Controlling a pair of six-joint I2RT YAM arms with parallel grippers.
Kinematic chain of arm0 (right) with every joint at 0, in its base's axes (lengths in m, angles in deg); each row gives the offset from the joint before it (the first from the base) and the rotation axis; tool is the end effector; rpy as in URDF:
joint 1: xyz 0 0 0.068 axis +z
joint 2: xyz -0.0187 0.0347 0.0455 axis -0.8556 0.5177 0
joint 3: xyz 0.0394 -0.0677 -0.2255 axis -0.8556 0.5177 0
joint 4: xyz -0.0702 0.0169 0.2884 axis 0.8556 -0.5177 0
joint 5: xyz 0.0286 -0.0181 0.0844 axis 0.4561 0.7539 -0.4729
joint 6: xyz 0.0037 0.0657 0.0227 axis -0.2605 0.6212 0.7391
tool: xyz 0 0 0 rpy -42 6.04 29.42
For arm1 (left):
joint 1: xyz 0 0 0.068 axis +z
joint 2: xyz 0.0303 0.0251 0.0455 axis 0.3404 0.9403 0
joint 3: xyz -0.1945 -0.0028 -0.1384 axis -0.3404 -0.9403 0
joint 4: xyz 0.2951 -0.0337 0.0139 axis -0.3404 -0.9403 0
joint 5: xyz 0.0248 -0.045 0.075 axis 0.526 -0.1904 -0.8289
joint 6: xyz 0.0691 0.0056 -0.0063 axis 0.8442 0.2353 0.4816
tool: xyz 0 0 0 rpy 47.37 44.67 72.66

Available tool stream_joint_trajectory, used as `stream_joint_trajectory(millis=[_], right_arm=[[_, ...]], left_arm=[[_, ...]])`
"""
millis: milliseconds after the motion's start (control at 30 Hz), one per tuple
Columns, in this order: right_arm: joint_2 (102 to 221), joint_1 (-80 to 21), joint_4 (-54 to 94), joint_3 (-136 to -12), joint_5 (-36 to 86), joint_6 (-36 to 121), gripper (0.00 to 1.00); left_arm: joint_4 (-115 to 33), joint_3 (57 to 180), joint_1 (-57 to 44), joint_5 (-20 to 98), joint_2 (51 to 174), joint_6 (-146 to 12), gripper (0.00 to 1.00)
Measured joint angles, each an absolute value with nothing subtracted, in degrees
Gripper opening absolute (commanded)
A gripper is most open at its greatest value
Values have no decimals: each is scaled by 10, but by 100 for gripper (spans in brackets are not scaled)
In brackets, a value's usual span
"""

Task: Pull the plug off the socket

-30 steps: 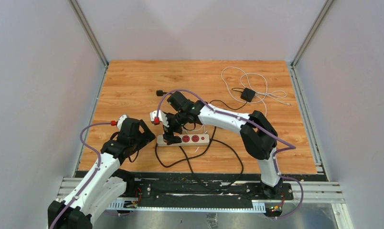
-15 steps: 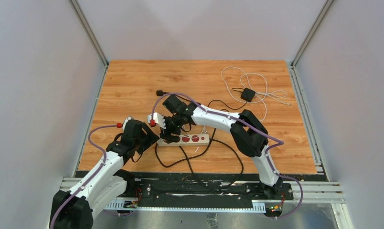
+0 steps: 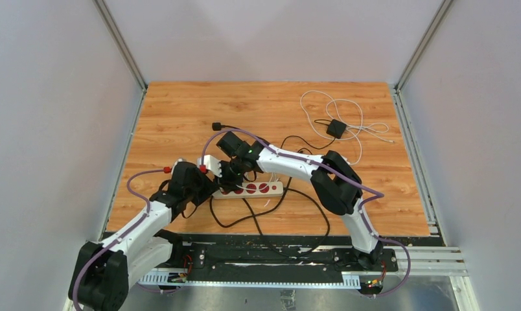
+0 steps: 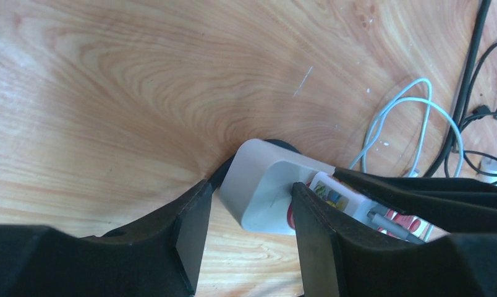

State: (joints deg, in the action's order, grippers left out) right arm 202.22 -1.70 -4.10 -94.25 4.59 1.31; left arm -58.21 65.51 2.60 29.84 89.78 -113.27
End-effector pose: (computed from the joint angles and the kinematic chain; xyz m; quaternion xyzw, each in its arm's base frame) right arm 0.2488 0.4349 0.1446 -0.7108 0.5771 0.2914 0.2770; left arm 0.2261 -0.0697 0.0911 -0.3247 0.8768 -0.2110 0.2850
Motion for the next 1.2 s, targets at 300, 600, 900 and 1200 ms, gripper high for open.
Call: stream_joint_trajectory(millis=[300, 600, 900, 1200], right_arm=[[2022, -15, -41, -943, 69, 25, 0], [2009, -11, -31, -930, 116, 48, 0], [2002, 2, -13, -919, 181, 130, 0], [1994, 20, 0, -908, 260, 243, 0]], left_arm=[[-528, 662, 32, 308, 942, -1137, 21], [-486, 691, 37, 309, 1005, -1130, 13], [-450, 689, 42, 320, 1039, -1107, 13], [-435, 672, 53, 329, 1025, -1087, 12]])
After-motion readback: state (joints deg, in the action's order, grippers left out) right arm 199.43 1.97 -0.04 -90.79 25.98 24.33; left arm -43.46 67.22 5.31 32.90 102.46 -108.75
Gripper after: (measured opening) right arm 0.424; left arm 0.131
